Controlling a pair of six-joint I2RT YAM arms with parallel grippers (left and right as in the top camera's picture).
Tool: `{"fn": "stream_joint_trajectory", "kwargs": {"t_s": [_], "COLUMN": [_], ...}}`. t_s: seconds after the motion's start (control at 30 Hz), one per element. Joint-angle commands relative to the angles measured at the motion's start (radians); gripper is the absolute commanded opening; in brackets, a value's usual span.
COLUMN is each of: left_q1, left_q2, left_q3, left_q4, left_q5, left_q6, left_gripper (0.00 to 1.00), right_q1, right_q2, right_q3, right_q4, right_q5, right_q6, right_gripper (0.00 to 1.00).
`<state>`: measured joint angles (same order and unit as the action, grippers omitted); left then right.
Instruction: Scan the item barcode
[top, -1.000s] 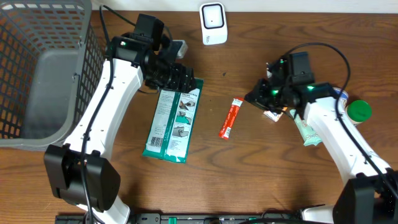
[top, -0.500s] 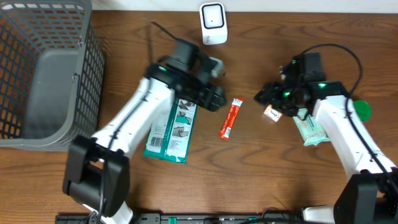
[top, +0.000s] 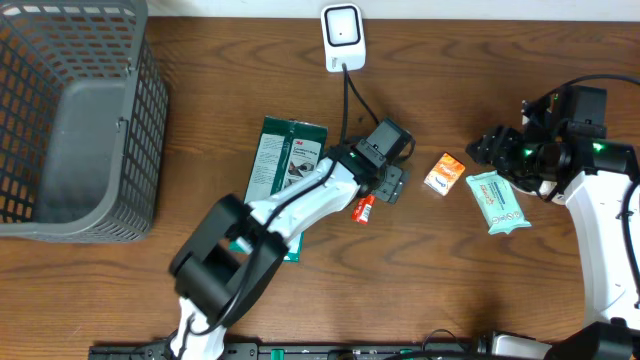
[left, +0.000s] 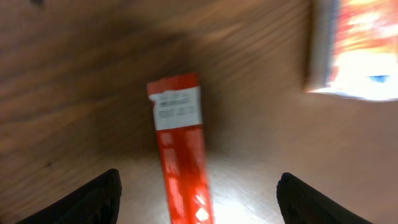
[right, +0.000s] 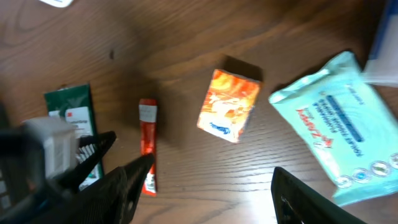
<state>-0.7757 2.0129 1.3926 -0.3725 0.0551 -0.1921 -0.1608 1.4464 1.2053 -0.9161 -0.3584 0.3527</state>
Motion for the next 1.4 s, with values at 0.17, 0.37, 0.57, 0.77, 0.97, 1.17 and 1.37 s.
{"fn": "stream_joint_trajectory", "kwargs": {"t_s": [0.17, 0.37, 0.57, 0.77, 0.97, 1.17, 1.37], "left_q1": [0.011, 0.015, 0.039, 0.083, 0.085, 0.085, 0.082], "left_q2": [0.117, 0.111, 0.084, -0.02, -0.193, -0.197, -0.184], "left_q3": [-0.003, -0.003, 0.001, 0.009, 0.012, 0.011, -0.022], "left_q4": [0.041, -0.025, -0.16, -0.23, -0.223, -0.37, -0.504], "left_q5": [-0.106, -0.362, -0.285, -0.283, -0.241, -0.145, -0.01], "left_q6": [-0.024, -0.183, -0.356, -0.353, -0.059, 0.121, 0.121], "left_gripper": [0.58, 0.45, 0.48, 0.52, 0.58, 0.07, 0.07], "right_q1": [-0.008, -0.008, -0.008, 0.003, 0.005, 0.005, 0.005], "right_q2": [-0.002, -0.002, -0.002, -0.002, -0.002, -0.002, -0.002], "right_q3": [0.01, 0.01, 0.01, 0.01, 0.01, 0.01, 0.01], "right_q4": [-0.005, -0.015, -0.019, -0.02, -0.024, -0.039, -0.041], "right_q5": [0.018, 0.018, 0.018, 0.018, 0.018, 0.018, 0.037], "right_q6": [-0.047, -0.047, -0.047, -0.047, -0.047, -0.048, -0.047], "right_gripper": [0.71, 0.72, 0.73, 0.75, 0.76, 0.76, 0.76]}}
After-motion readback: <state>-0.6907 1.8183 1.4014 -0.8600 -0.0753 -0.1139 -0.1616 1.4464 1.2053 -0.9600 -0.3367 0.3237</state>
